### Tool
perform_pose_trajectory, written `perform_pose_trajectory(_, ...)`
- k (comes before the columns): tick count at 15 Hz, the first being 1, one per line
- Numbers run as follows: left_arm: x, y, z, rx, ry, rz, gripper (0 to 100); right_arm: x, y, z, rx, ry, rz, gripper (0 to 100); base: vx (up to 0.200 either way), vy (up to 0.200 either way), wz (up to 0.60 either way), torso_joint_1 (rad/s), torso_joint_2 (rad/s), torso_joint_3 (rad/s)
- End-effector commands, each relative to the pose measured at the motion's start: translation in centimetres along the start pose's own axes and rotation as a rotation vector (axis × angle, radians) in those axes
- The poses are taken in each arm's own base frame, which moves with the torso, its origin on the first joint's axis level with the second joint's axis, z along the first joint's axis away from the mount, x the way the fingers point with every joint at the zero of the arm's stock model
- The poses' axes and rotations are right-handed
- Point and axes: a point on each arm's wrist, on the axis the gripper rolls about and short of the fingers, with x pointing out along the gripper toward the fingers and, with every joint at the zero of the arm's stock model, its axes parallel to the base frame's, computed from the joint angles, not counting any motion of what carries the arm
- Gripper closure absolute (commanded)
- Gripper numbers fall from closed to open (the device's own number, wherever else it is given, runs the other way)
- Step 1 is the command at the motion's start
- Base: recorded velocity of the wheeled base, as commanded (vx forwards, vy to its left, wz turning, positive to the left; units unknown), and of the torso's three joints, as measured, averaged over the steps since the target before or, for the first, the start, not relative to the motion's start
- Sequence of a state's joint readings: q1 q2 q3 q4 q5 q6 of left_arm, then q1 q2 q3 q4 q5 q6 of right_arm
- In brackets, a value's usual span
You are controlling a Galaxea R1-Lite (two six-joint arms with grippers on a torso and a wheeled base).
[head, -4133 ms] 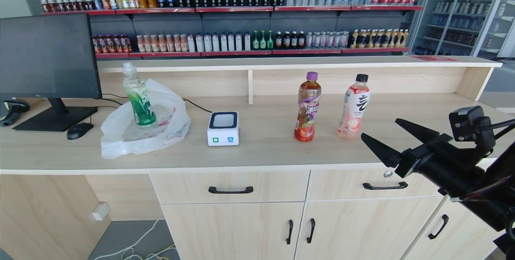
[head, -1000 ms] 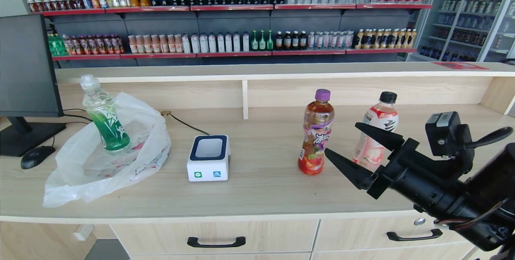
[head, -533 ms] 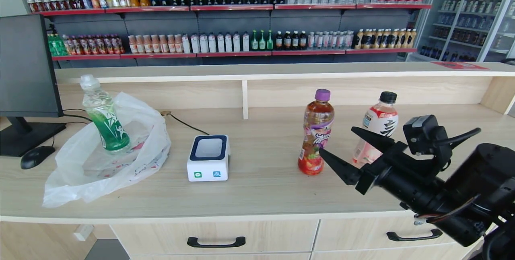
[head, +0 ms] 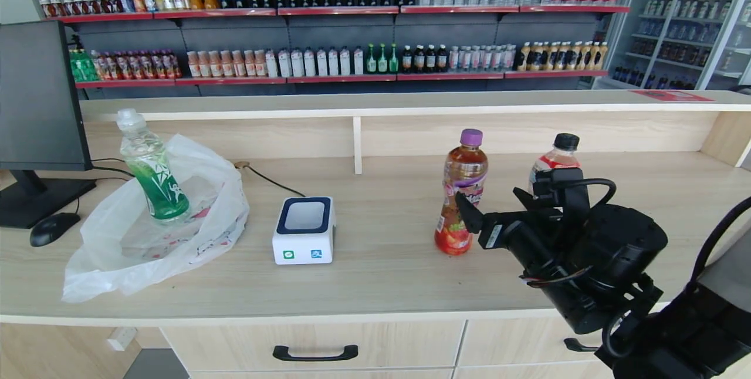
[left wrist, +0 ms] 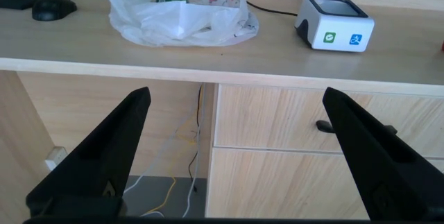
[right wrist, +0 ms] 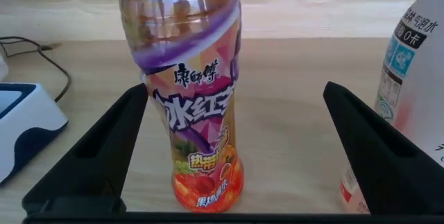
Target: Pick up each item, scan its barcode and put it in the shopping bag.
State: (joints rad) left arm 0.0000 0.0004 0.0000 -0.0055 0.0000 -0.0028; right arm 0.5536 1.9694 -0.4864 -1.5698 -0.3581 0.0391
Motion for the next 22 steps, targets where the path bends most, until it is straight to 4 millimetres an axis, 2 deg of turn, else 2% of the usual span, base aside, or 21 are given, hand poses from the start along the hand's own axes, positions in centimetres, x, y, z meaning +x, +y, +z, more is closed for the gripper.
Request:
perform_pose_trajectory(1, 0.0, 0.0, 0.0, 0.000, -0.001, 0.000, 0, 0.7, 0.2, -1.7, -0.020, 0.042, -0.004, 0, 0.000, 0.000, 0.00, 0.000, 0.00, 0.000)
perform_pose_trajectory(6, 0.0, 0.0, 0.0, 0.000, -0.001, 0.000, 0, 0.4, 1.2, -2.1, -0.039, 0.056, 0.033, 0, 0.000, 0.000, 0.00, 0.000, 0.00, 0.000)
perform_pose_trajectory(10, 0.0, 0.0, 0.0, 0.000, -0.001, 0.000, 0, 2.0, 1.8, -2.7, -0.036, 0.035, 0.026, 0, 0.000, 0.000, 0.00, 0.000, 0.00, 0.000)
perform_pose_trajectory(22, 0.0, 0.0, 0.0, 0.000, -0.001, 0.000, 0, 4.9, 2.8, -3.7, -0.015, -0.008, 0.021, 0, 0.000, 0.000, 0.00, 0.000, 0.00, 0.000)
